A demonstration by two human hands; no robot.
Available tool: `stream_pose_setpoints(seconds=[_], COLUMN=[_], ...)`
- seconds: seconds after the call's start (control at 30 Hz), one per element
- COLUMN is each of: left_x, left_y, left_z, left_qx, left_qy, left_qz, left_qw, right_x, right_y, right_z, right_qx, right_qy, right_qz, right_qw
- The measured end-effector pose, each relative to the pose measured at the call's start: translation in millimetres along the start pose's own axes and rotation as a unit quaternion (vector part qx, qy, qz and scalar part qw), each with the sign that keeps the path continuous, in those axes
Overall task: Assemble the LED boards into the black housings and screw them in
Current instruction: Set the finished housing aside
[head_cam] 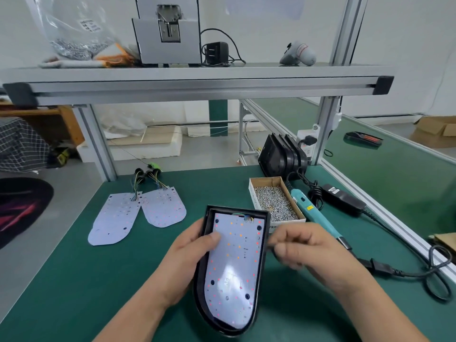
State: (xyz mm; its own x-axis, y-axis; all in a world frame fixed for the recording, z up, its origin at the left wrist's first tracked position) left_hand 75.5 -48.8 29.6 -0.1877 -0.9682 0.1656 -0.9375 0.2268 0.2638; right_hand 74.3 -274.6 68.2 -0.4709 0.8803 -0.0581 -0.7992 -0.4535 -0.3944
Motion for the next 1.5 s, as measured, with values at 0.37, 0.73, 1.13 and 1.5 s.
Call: stream_pose_setpoints(seconds=[0.37, 0.73, 1.13, 1.5], left_x=[3, -22, -26, -6], left_y=[5, 6, 15, -15], left_z=[-11, -14, -13, -1], left_qx=[0.114, 0.129, 0.207, 0.083], left_qy=[-0.025, -0.096, -0.097, -0.341], left_qz=[-0.172, -0.257, -0.254, -0.217], left_qw=[0.978, 0.953, 0.94, 0.911], right_x=[31, 32, -56, -217], right_y=[-29, -29, 11, 96], right_z=[-25, -7, 33, 109], right_qx=[0.044, 0.002, -0.059, -0.087], right_qy=[-0.236, 0.188, 0.249, 0.319], right_qz=[-0.312, -0.019, -0.177, -0.399], right_qw=[0.919, 0.982, 0.95, 0.855])
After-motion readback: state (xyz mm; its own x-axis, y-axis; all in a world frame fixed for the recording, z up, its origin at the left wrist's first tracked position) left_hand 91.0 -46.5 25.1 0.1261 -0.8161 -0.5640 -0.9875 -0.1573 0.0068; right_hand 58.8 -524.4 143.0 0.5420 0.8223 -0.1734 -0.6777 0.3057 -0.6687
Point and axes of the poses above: each hand's wrist, its own y-axis away from the middle knuckle, its own x-axis out of the palm, z = x × y, the point moved 8 cm from there along -y, towards the middle knuckle, and after that the axes turned 15 degrees about -x, right-handed, at the moved point
